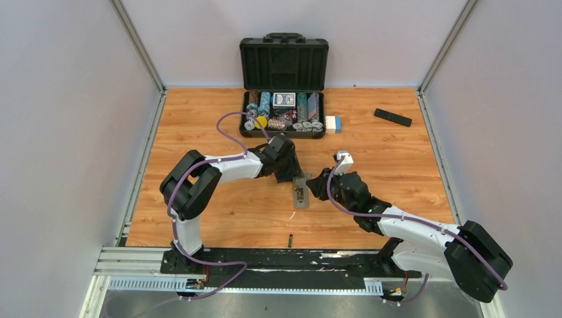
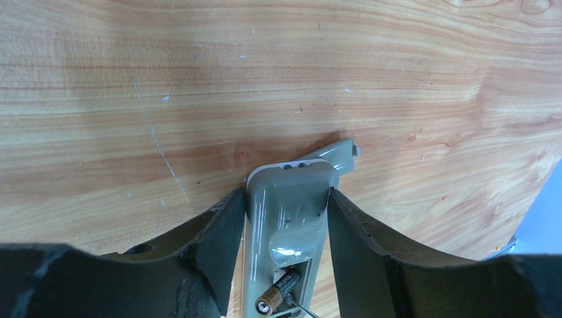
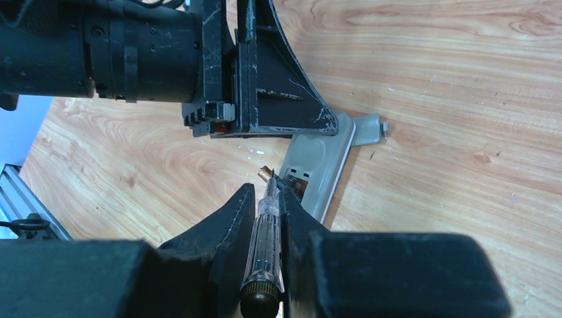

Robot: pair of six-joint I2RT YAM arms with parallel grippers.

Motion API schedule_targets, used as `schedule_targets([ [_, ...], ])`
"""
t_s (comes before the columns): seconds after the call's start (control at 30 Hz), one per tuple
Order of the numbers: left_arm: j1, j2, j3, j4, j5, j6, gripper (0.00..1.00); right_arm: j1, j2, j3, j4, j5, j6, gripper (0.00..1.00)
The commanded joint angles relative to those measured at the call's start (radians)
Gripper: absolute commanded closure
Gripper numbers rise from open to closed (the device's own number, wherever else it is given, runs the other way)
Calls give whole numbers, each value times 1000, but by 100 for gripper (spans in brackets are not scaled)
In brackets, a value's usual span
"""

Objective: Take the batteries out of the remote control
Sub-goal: Unload the battery from the remote control.

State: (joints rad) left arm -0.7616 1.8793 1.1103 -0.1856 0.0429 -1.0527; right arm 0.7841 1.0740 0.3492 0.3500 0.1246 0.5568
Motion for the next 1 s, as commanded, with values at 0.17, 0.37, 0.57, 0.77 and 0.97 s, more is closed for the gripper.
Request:
schedule_targets([
  [0.17, -30, 90, -96, -250, -24, 36, 31, 3, -4, 39, -65, 1, -14, 100],
  [0.37, -31, 85, -104, -236, -25, 33, 30, 3, -33, 48, -152, 27, -25, 100],
  [0.57, -31, 83, -99, -237, -29, 38, 32, 3, -51, 60, -179, 26, -49, 100],
  [0.77, -30, 81, -88, -249, -36, 39, 34, 4, -106, 106, -256, 14, -96, 100],
  [0.97, -30, 61, -86, -246, -40, 41, 34, 4, -110, 130, -313, 28, -127, 100],
])
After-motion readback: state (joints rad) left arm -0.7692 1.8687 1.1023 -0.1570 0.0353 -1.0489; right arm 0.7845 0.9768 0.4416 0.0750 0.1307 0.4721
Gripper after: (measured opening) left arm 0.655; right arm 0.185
